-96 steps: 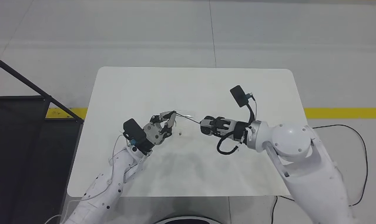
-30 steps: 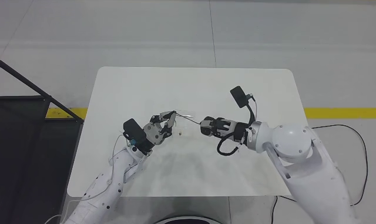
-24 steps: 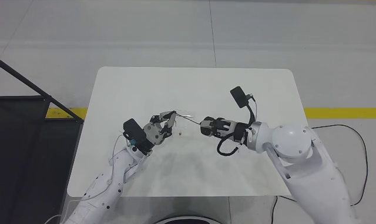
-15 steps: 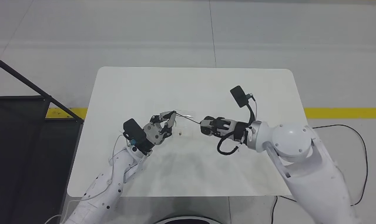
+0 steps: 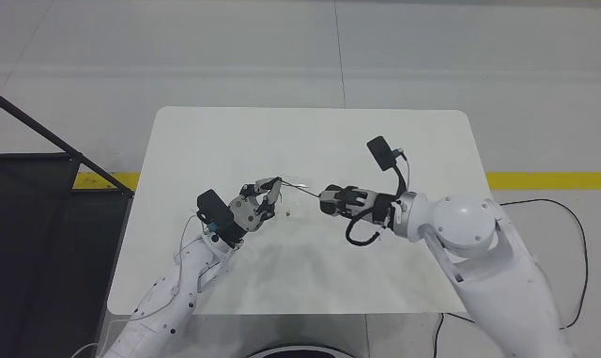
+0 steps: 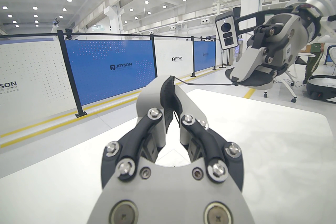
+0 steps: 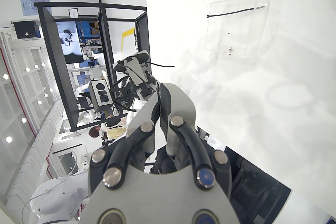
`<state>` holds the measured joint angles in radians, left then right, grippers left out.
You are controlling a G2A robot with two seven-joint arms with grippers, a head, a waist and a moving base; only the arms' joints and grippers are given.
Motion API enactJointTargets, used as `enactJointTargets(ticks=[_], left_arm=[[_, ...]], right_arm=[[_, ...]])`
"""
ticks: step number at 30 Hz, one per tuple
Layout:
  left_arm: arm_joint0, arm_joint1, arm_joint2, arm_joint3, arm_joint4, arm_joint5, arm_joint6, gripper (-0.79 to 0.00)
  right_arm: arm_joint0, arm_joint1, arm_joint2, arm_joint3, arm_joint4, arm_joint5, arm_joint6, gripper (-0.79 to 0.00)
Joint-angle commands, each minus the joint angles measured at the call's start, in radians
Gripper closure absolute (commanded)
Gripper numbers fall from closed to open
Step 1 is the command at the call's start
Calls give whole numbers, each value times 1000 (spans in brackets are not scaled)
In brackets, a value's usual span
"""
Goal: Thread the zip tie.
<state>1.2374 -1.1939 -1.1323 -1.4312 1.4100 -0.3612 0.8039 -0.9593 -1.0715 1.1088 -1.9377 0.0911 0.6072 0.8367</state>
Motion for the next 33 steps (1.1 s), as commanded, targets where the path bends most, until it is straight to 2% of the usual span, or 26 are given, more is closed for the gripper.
enactJointTargets(ticks=[1, 33], left_arm=[[0, 0, 0, 0, 0, 0, 0, 0], [0, 0, 0, 0, 0, 0, 0, 0]], right_arm=[[3, -1, -4, 2, 1, 0, -3, 0], [-15, 9, 4, -13, 4, -11, -9, 0]])
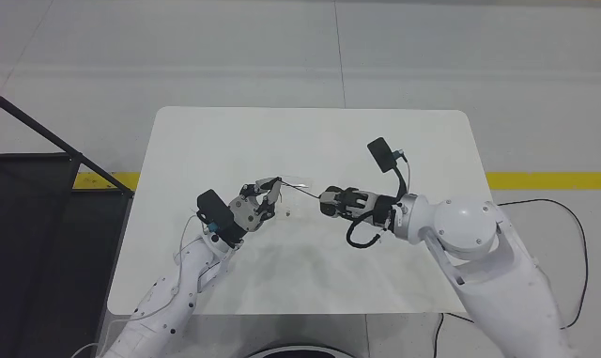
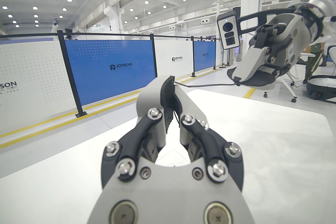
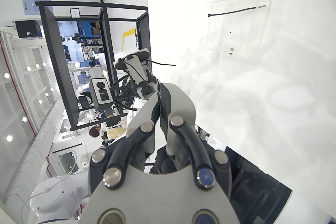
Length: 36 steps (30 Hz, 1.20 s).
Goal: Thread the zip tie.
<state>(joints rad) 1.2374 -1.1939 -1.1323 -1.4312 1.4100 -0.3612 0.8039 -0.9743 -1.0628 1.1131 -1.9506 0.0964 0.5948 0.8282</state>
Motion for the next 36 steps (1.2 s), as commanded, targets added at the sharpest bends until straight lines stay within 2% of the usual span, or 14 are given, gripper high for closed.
enactJointTargets(ticks=[1, 26, 36], left_arm=[[0, 0, 0, 0, 0, 0, 0, 0], [0, 0, 0, 0, 0, 0, 0, 0], [0, 0, 0, 0, 0, 0, 0, 0]], right_arm=[[0, 0, -1, 0, 0, 3, 0, 0], [-10, 8, 3, -12, -2, -10, 10, 0], [-53, 19, 32, -51, -2, -46, 33, 0]])
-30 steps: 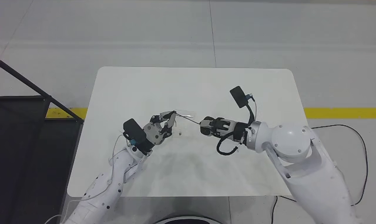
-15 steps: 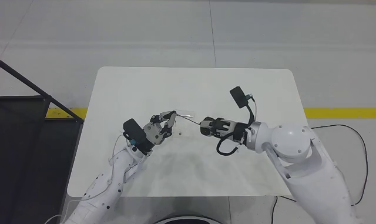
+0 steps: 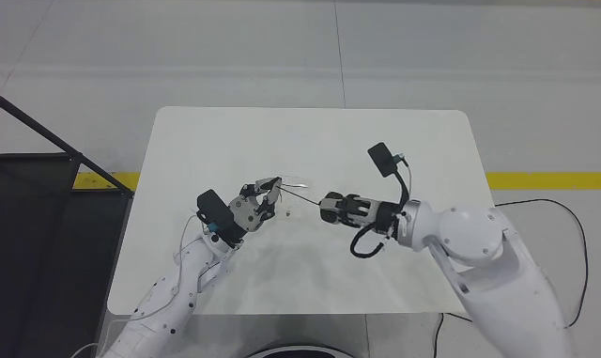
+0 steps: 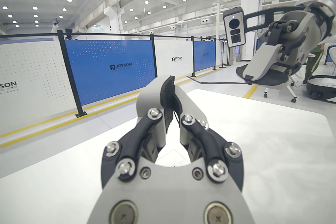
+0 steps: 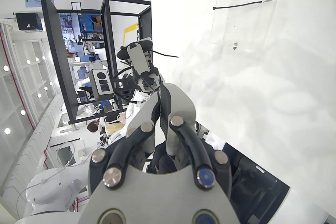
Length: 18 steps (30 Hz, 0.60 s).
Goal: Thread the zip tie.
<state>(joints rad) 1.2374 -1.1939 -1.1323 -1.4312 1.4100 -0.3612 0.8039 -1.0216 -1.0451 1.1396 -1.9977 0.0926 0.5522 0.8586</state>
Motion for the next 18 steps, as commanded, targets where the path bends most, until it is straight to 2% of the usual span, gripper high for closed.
enactJointTargets(ticks=[1, 7, 14, 18], left_arm=[[0, 0, 0, 0, 0, 0, 0, 0], [0, 0, -5, -35, -16, -33, -48, 0], [-21, 2, -4, -6, 4, -111, -33, 0], [-32, -1, 0, 3, 6, -115, -9, 0]], right_arm=[[-11, 2, 11, -7, 5, -5, 0, 0], [-11, 2, 11, -7, 5, -5, 0, 0], [-25, 0, 17, 5, 37, -12, -28, 0], [-28, 2, 33, 14, 59, -15, -24, 0]])
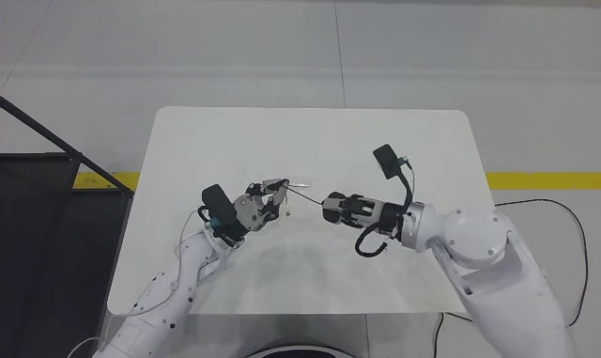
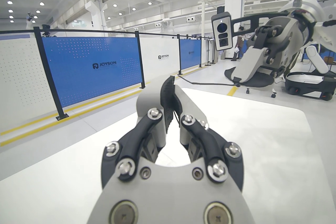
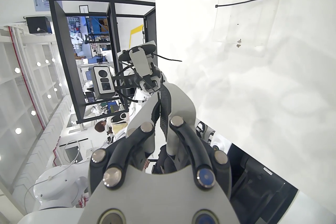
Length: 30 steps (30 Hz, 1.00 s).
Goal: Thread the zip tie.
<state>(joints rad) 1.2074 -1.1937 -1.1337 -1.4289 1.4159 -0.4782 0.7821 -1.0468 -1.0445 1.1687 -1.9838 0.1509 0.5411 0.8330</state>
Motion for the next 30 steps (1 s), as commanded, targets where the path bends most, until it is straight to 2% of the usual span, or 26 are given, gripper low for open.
enactJointTargets(ticks=[1, 16, 30], left_arm=[[-3, -2, 4, 2, -1, 1, 23, 0], [-5, -3, 5, 5, 1, 4, 34, 0], [-5, -3, 5, 5, 1, 4, 34, 0]], right_arm=[[-8, 2, 8, -2, 0, -6, 1, 0], [-30, 8, 25, -21, 17, 15, -12, 0], [-7, 8, 19, -3, 46, 28, -12, 0]])
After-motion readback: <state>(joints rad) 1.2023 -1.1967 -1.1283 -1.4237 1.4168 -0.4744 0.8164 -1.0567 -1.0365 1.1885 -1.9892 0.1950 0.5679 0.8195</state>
